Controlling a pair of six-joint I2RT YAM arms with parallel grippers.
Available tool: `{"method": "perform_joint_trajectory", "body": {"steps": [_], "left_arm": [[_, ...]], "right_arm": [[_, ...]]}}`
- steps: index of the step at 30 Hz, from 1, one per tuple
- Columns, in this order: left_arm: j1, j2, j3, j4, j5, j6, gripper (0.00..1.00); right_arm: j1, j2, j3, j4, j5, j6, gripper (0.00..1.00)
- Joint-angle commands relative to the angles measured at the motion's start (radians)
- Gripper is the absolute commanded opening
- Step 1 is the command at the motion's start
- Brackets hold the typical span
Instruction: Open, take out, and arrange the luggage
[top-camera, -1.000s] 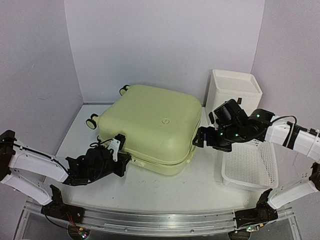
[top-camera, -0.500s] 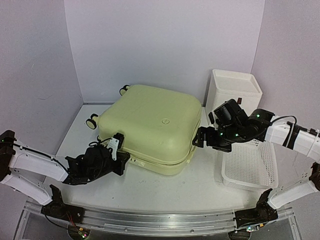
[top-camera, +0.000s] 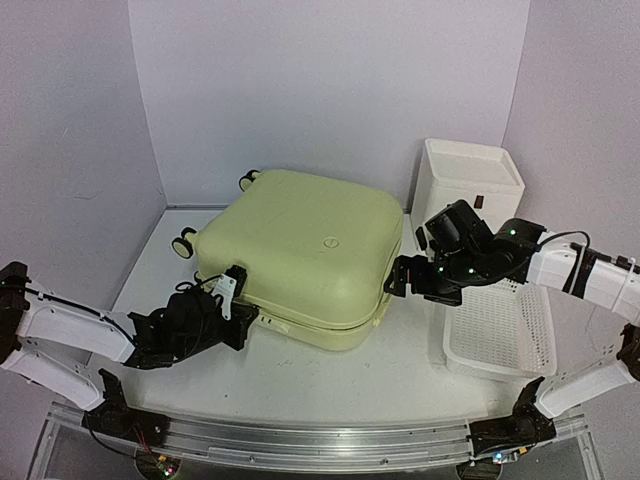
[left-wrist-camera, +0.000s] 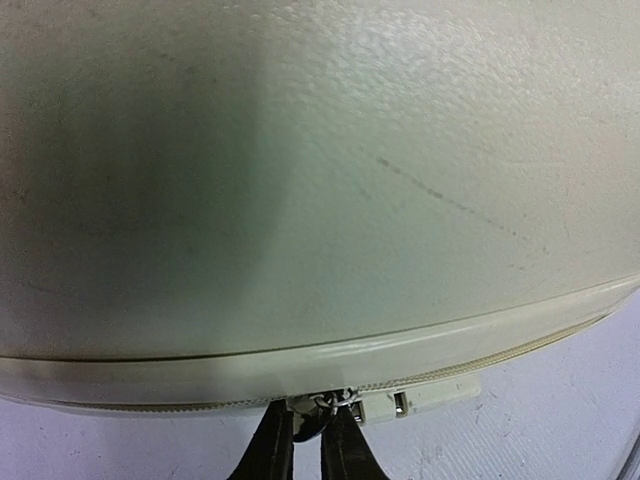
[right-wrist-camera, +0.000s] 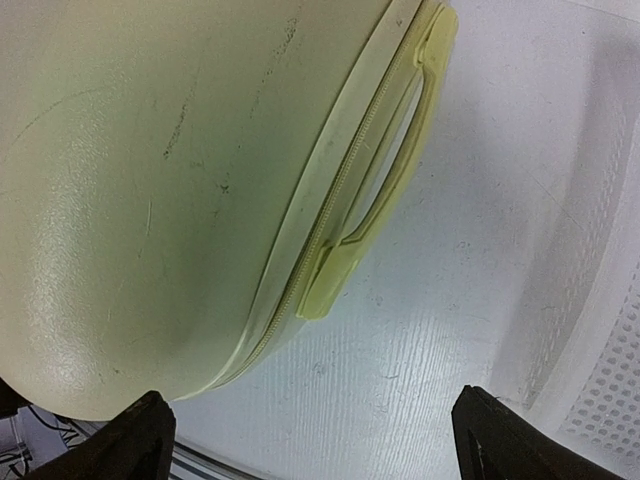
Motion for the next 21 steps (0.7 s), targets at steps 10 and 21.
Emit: {"method": "perform_joint_trajectory", "body": {"steps": [10, 21], "left_arm": [[0.016, -0.018, 0.0, 0.087, 0.008, 0.071, 0.04], [0.017, -0.033, -0.028, 0.083, -0.046, 0.071, 0.0]], "right_arm": [[-0.005, -0.003, 0.0, 0.036, -0.002, 0.006, 0.98], [-0.004, 0.005, -0.005, 0.032, 0.029, -0.012, 0.98]]}}
